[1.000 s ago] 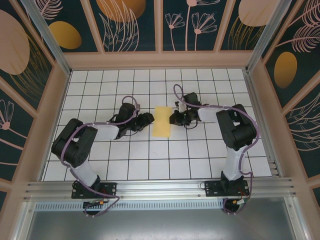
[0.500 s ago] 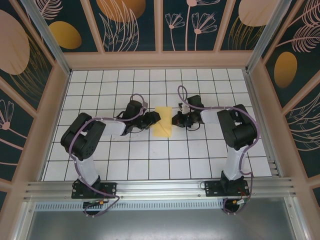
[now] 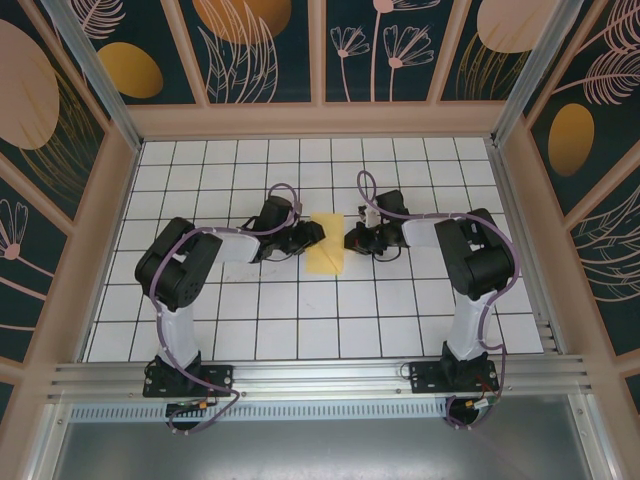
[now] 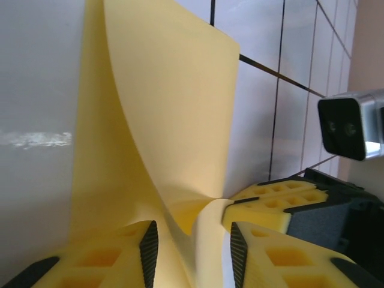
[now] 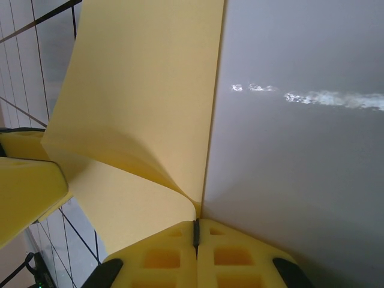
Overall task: Fold a paper plane with a square sheet of paper (pick it up from the middle)
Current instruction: Turn over the paper at the center of the table.
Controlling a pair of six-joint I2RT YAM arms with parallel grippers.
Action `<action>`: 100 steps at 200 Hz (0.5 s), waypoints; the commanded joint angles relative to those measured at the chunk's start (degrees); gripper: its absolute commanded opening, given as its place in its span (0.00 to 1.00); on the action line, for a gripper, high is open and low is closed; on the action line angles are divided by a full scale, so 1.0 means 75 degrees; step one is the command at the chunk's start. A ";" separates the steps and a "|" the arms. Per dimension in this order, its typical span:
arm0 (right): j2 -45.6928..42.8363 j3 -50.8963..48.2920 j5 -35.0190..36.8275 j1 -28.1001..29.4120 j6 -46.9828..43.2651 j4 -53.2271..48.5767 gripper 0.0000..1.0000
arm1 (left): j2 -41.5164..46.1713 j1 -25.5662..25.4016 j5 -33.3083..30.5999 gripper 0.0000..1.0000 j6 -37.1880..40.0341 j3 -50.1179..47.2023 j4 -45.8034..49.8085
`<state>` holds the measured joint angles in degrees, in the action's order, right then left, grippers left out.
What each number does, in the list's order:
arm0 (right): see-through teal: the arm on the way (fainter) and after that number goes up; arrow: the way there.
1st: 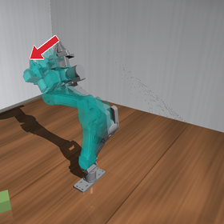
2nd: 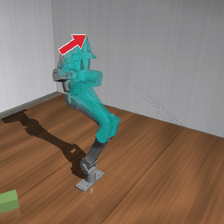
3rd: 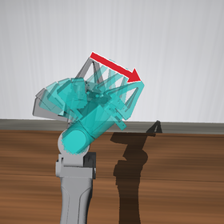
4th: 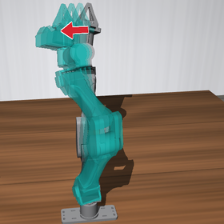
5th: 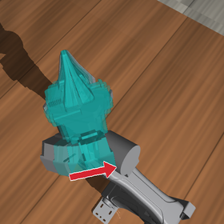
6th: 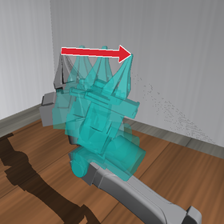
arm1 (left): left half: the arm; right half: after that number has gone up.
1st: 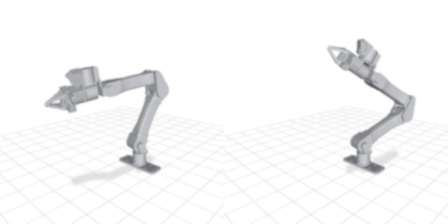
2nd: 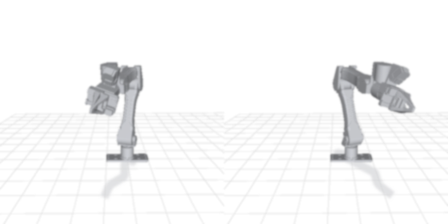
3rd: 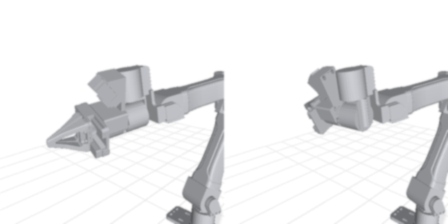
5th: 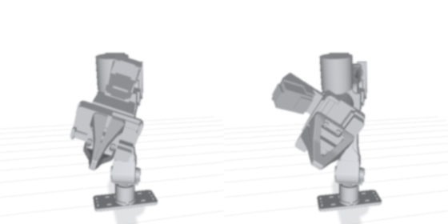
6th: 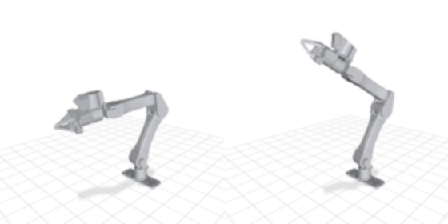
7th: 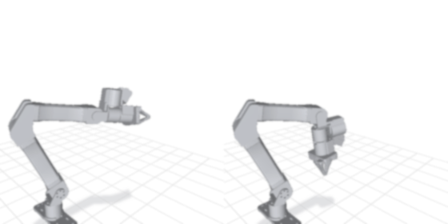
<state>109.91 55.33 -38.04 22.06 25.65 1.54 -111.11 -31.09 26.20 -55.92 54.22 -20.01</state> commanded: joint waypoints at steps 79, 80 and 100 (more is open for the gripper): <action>-0.1642 -0.0377 0.0281 -0.0307 0.0502 0.0099 0.47 | 0.0025 -0.0047 -0.0429 0.07 0.0561 0.0412 0.0469; -0.1656 -0.0379 0.0292 -0.0312 0.0504 0.0099 0.48 | 0.0025 -0.0042 -0.0438 0.07 0.0563 0.0424 0.0479; -0.2102 -0.0519 0.0590 -0.0393 0.0515 0.0071 0.56 | 0.0200 -0.0050 -0.0639 0.02 0.0755 0.0502 0.0699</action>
<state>98.83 53.01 -36.60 20.05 29.04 1.56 -111.44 -31.09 23.49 -52.42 56.23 -17.04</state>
